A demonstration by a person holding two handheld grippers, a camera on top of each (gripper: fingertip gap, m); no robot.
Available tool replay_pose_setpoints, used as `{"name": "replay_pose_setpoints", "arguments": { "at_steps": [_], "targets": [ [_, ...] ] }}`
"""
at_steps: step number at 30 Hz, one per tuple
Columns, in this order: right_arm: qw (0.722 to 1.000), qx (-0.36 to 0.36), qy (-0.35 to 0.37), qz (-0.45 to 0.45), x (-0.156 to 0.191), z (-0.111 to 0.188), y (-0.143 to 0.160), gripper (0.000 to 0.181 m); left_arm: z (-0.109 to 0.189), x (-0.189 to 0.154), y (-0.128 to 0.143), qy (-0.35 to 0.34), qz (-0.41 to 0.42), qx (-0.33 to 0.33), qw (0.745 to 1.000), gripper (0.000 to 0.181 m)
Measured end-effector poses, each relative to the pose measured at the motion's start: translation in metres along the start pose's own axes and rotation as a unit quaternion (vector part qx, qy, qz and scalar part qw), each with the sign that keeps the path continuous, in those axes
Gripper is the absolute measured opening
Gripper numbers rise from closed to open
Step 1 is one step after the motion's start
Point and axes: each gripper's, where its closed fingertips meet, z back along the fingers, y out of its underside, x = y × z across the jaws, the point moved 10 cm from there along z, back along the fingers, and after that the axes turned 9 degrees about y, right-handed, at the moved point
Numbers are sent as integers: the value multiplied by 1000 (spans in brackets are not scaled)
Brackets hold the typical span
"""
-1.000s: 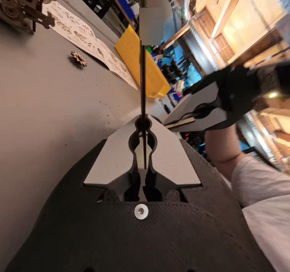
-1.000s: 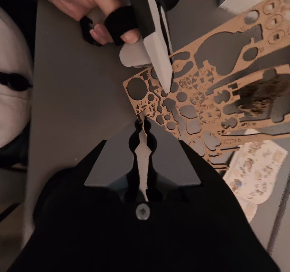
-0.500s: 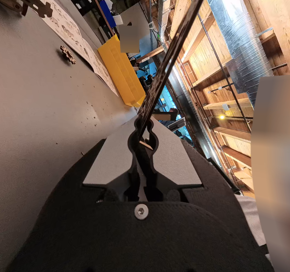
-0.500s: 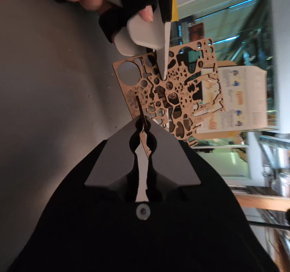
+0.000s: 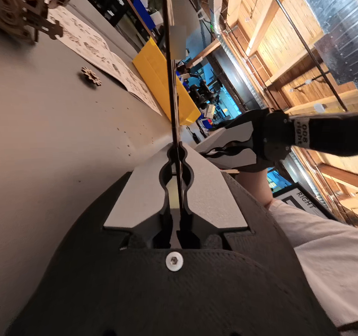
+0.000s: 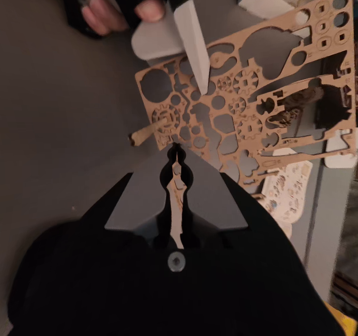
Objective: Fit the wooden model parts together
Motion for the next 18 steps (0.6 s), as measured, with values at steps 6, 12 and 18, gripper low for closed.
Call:
{"name": "replay_pose_setpoints", "arguments": {
  "at_steps": [6, 12, 18],
  "targets": [
    [993, -86, 58, 50, 21, 6, 10, 23, 1, 3, -1, 1, 21, -7, 1000, 0],
    [970, -236, 58, 6, 30, 14, 11, 2, -2, 1, 1, 18, 20, 10, 1000, 0],
    [959, -241, -101, -113, 3, 8, 11, 0, -6, -4, 3, 23, -17, 36, 999, 0]
  ]
}}
